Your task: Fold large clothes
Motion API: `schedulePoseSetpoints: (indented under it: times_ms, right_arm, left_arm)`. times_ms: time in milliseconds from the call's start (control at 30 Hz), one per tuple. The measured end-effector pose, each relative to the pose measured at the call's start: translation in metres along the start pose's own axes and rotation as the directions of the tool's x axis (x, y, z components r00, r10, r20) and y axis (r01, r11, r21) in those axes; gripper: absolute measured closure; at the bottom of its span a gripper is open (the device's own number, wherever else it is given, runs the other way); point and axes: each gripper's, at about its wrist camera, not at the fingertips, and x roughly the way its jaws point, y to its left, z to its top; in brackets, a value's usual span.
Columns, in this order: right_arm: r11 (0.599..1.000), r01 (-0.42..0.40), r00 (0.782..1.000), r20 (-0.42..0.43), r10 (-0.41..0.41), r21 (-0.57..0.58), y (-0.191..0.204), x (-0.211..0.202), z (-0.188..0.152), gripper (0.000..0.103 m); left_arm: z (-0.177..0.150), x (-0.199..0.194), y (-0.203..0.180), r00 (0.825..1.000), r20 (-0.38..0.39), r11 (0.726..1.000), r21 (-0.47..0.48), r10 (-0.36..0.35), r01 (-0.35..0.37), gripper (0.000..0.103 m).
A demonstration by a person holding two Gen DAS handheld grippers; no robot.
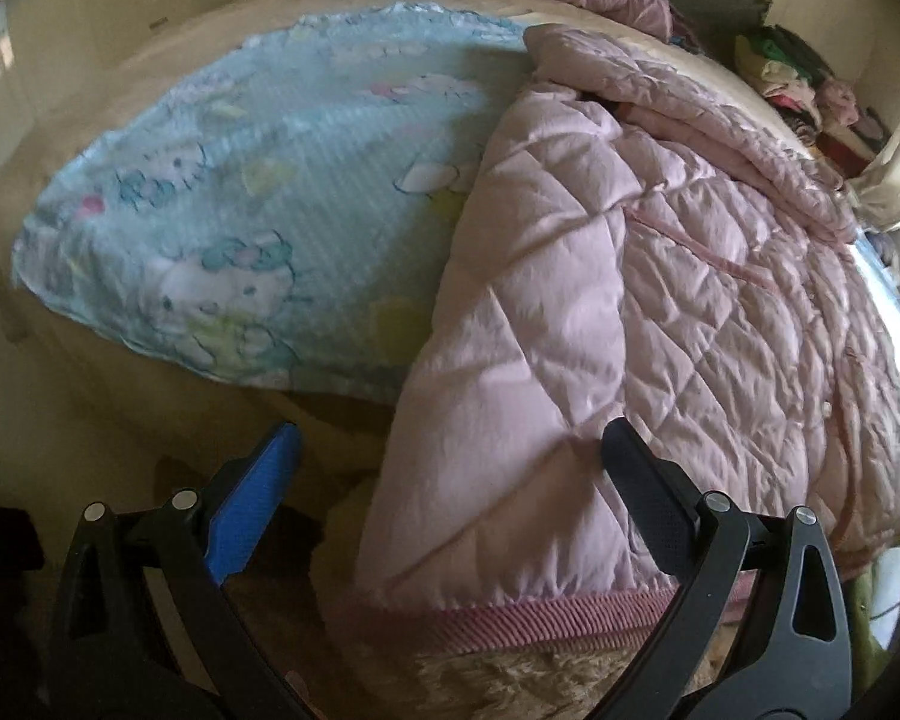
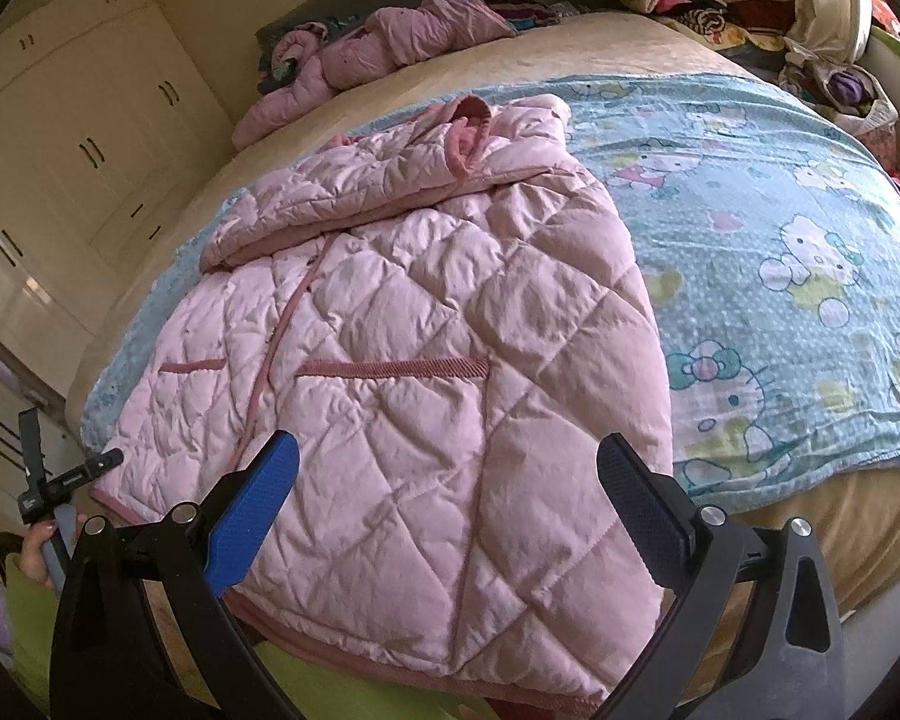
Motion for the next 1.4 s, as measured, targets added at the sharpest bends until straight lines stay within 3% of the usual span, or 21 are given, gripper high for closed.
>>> schedulePoseSetpoints:
  times_ms: [133,200,233,333,467,633,900,933,967,1067,1100,1233,1267,1400]
  right_arm:
    - [1.0,0.011,1.0,-0.021,-0.011,0.013,-0.008,-0.002,-0.007,0.004]
    - [1.0,0.014,0.999,-0.034,-0.013,0.025,-0.013,-0.004,-0.011,0.004]
    - [0.999,0.017,0.999,-0.044,-0.016,0.029,-0.016,-0.004,-0.014,0.004]
    - [0.999,0.036,0.998,-0.057,-0.035,0.032,-0.023,-0.009,-0.021,0.004]
    - [0.997,0.06,0.995,-0.079,-0.056,0.049,-0.038,-0.02,-0.033,0.004]
    - [0.992,0.062,0.989,-0.14,-0.047,0.107,-0.058,-0.019,-0.053,0.004]
    - [0.978,-0.007,0.974,-0.219,0.053,0.209,-0.067,0.005,-0.072,0.005]
    - [0.974,-0.004,0.972,-0.229,0.057,0.225,-0.068,0.009,-0.074,0.009]
    - [0.967,-0.013,0.969,-0.237,0.075,0.253,-0.072,0.014,-0.078,0.022]
    - [0.948,-0.054,0.957,-0.253,0.138,0.315,-0.078,0.022,-0.086,0.037]
    - [0.947,-0.056,0.957,-0.254,0.142,0.318,-0.078,0.022,-0.088,0.041]
    - [0.958,-0.093,0.959,-0.234,0.159,0.273,-0.071,0.013,-0.085,0.075]
    - [0.96,-0.124,0.962,-0.206,0.179,0.252,-0.068,0.005,-0.08,0.081]
    - [0.957,-0.222,0.969,-0.066,0.238,0.187,-0.059,-0.03,-0.056,0.085]
  left_arm:
    - [-0.006,0.001,0.003,0.998,-0.004,0.998,-0.028,-0.064,0.064,0.01]
    - [-0.01,0.002,-0.001,0.996,-0.004,0.996,-0.02,-0.088,0.088,0.017]
    - [-0.012,0.003,-0.004,0.995,-0.006,0.994,-0.019,-0.104,0.104,0.03]
    - [-0.015,0.001,-0.01,0.995,0.004,0.995,-0.003,-0.102,0.102,0.043]
    - [-0.013,-0.009,-0.016,0.989,0.047,0.99,0.01,-0.14,0.14,0.078]
    - [-0.011,-0.018,-0.033,0.988,0.082,0.99,0.072,-0.128,0.122,0.088]
    - [-0.003,-0.033,-0.039,0.983,0.123,0.988,0.091,-0.139,0.128,0.089]
    - [-0.003,-0.034,-0.04,0.983,0.124,0.988,0.091,-0.138,0.128,0.089]
    - [-0.003,-0.034,-0.04,0.982,0.125,0.988,0.092,-0.139,0.128,0.089]
    - [-0.003,-0.031,-0.039,0.984,0.118,0.988,0.088,-0.135,0.125,0.089]
    - [-0.004,-0.031,-0.038,0.984,0.115,0.988,0.087,-0.134,0.124,0.088]
    - [-0.003,-0.027,-0.037,0.987,0.104,0.989,0.086,-0.126,0.118,0.086]
    - [-0.004,-0.025,-0.036,0.988,0.098,0.99,0.086,-0.123,0.115,0.085]
    - [-0.008,-0.017,-0.029,0.991,0.072,0.992,0.06,-0.114,0.11,0.075]
